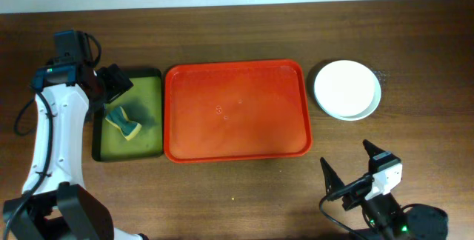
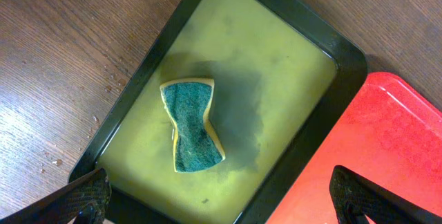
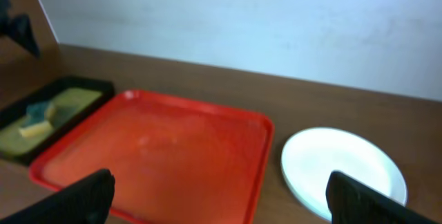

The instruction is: Clean dirty plates on tray and stack at the side

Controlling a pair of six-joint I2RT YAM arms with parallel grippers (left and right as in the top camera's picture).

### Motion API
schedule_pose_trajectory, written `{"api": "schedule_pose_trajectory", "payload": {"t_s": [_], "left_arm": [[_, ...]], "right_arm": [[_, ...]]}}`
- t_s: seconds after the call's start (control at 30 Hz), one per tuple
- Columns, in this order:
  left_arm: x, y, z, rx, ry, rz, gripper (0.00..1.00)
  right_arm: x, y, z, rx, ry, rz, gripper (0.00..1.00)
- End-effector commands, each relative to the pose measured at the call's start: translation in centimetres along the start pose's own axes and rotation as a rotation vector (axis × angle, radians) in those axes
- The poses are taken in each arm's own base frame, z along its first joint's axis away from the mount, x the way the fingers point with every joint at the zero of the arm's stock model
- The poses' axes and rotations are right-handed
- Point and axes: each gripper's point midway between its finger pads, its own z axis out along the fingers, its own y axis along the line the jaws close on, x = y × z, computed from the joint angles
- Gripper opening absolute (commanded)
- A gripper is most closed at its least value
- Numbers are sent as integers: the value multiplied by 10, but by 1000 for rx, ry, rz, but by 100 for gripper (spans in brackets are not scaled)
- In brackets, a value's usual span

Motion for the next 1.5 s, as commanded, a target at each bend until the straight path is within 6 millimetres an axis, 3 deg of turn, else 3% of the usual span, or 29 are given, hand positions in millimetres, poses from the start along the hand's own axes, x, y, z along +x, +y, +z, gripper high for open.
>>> {"api": "schedule_pose_trajectory", "payload": {"t_s": [0.0, 0.13, 0.43, 0.73, 0.87, 1.47], "left_arm": [[-2, 0, -1, 2, -6, 7, 99], [-2, 0, -1, 2, -6, 7, 99], [-2, 0, -1, 2, -6, 7, 99], [-2, 0, -1, 2, -6, 7, 99], [-2, 0, -1, 2, -6, 7, 99], [-2, 0, -1, 2, -6, 7, 99]], "right_arm": [[10, -14, 7, 71, -36, -5, 99], [20, -30, 20, 133, -57, -5, 99], [40, -41, 47, 146, -160, -19, 99], [48, -63, 50, 248, -218, 17, 99], [78, -72, 52, 284, -100, 49, 99], [77, -72, 52, 288, -99, 19, 99]]}}
